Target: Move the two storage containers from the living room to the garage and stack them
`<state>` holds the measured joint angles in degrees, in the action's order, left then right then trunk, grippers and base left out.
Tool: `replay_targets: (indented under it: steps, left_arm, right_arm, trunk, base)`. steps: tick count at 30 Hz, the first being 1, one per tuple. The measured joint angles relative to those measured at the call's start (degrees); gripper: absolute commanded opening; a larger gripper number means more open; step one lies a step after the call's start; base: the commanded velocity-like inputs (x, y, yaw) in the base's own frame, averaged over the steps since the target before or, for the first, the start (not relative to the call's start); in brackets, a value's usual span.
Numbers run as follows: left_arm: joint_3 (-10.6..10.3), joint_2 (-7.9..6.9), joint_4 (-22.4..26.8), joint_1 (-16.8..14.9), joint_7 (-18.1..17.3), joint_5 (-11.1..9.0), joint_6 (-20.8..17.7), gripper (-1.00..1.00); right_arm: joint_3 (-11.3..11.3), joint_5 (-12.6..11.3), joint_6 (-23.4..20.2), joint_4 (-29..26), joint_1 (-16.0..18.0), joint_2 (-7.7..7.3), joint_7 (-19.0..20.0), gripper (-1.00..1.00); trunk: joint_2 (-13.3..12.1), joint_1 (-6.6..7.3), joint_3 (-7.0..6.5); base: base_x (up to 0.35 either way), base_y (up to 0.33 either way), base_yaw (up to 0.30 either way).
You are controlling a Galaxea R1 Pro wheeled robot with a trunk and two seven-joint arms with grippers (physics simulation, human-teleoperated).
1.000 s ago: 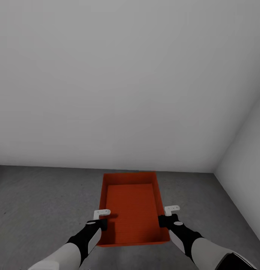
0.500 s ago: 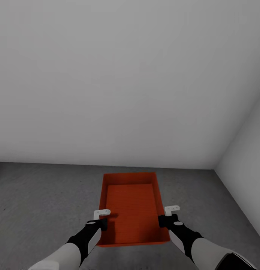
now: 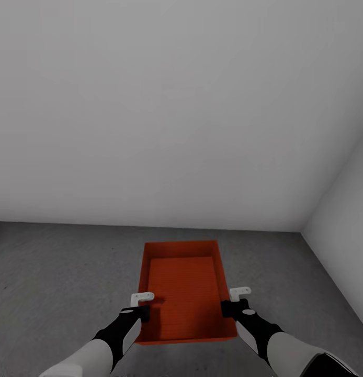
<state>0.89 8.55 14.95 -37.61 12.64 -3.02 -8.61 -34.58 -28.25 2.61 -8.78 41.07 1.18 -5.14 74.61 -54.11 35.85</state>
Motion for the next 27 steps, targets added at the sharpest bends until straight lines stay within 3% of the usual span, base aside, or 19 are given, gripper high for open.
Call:
replay_targets:
  steps: [27]
  left_arm:
    - [-0.1,0.0,0.0,0.0,0.05,-0.12,0.02,-1.0]
  right_arm:
    - [-0.02,-0.01,0.0,-0.02,0.0,-0.02,0.0,-1.0]
  trunk:
    - [10.83,-5.93,7.33]
  base:
    - [0.0,0.0,0.0]
